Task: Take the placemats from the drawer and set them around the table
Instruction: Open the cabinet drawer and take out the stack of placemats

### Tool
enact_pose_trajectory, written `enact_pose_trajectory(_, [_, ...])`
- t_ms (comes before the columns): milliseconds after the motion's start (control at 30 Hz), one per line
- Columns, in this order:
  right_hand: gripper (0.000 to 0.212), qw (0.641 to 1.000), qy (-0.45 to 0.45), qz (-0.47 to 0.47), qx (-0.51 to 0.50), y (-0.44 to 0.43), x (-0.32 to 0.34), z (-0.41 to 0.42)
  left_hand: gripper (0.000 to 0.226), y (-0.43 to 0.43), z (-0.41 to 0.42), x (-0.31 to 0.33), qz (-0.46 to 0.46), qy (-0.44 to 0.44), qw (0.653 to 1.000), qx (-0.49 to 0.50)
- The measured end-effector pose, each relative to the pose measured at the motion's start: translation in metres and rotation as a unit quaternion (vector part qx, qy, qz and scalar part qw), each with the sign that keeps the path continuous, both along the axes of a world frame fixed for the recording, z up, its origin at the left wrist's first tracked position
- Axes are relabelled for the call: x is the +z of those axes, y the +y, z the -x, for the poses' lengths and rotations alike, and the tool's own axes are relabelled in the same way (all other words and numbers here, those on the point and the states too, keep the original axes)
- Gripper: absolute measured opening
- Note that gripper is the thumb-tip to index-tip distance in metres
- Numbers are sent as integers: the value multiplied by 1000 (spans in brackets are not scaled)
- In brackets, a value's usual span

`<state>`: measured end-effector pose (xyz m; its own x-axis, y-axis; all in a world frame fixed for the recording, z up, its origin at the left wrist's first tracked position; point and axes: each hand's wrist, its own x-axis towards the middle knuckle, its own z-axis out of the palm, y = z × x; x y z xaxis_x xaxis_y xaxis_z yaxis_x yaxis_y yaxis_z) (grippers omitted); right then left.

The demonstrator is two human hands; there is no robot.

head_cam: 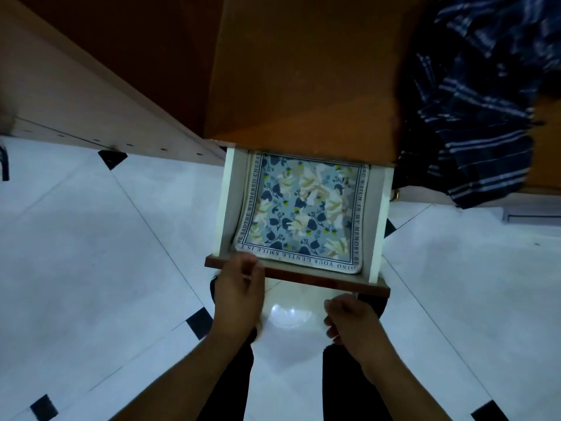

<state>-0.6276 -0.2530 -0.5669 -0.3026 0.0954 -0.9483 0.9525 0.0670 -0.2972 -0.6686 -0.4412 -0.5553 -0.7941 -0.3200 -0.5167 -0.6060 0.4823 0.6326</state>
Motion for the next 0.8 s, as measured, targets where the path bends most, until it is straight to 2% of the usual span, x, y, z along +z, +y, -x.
enact_pose_trajectory(67, [20,998,42,-27,-24,14,8,18,7,-3,29,-13,32,21,998,-56])
enact_pose_trajectory(100, [19,997,58,-39,-29,19,9,26,16,-3,42,-24,44,4,996,-73])
enact_pose_trajectory(167, [19,996,76,-49,-27,28,8,39,34,-1,63,-51,67,-79,991,-79])
enact_pose_trajectory(267, [20,994,98,-47,-10,34,6,47,63,0,78,-80,84,-216,972,-39])
enact_pose_trajectory(400, [23,994,104,-38,-8,34,0,37,84,-4,82,-109,98,-260,960,-14])
enact_pose_trajectory(600, [19,994,94,-19,-46,31,-8,17,78,7,91,-110,175,-307,935,-15])
enact_pose_trajectory(800, [23,997,67,-27,-22,34,-12,7,53,9,86,-113,192,-228,954,42])
